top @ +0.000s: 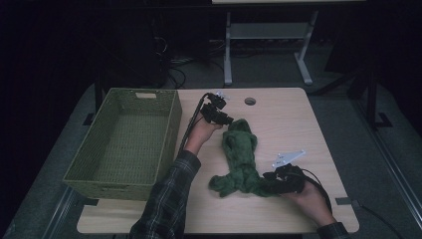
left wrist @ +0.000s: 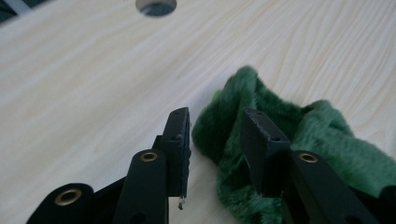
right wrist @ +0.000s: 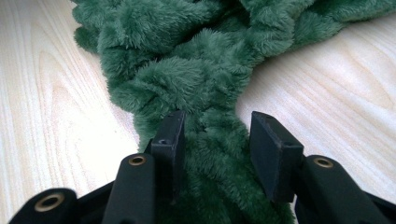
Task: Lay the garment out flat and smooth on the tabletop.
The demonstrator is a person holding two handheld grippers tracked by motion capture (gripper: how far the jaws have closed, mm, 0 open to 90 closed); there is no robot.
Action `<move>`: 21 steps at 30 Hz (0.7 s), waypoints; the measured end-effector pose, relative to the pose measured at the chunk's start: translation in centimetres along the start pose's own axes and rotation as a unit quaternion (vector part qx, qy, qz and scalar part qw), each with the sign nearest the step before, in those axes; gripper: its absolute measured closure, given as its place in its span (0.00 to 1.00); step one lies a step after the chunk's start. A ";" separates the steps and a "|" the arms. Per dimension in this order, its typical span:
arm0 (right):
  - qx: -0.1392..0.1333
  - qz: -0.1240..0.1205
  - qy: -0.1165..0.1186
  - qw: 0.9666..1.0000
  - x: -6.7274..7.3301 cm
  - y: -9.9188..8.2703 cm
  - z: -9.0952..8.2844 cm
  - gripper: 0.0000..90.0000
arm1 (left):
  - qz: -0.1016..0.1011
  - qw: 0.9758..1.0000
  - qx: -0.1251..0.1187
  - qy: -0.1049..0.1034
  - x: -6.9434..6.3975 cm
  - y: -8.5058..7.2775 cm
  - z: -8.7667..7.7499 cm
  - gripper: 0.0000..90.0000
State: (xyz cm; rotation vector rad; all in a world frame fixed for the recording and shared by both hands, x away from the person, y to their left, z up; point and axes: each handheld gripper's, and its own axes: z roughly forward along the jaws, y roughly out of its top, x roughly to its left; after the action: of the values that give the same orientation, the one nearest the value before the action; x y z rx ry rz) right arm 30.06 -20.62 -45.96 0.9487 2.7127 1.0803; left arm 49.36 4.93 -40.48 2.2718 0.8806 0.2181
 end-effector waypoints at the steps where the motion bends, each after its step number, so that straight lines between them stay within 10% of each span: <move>1: 0.000 0.000 0.000 1.000 0.0 0.0 0.0 0.62 | -0.005 1.000 0.005 -0.003 0.2 -0.2 0.2 0.70; 10: 0.000 -0.001 0.000 1.000 0.0 0.0 0.0 0.62 | -0.017 0.999 0.018 -0.032 -0.6 -1.4 2.5 0.66; 14: 0.000 -0.001 -0.001 1.000 0.1 0.0 0.0 0.62 | -0.003 0.999 0.039 -0.035 -0.6 -1.6 2.9 0.83; 21: 0.002 -0.003 -0.001 1.000 0.0 0.0 0.0 0.62 | 0.008 1.000 0.029 0.008 0.1 -1.0 1.5 0.97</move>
State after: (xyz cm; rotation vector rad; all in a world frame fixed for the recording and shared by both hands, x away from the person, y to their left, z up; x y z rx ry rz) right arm 30.02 -20.58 -45.99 0.9419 2.7148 1.0737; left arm 49.40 4.73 -42.29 2.3346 0.8880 0.2192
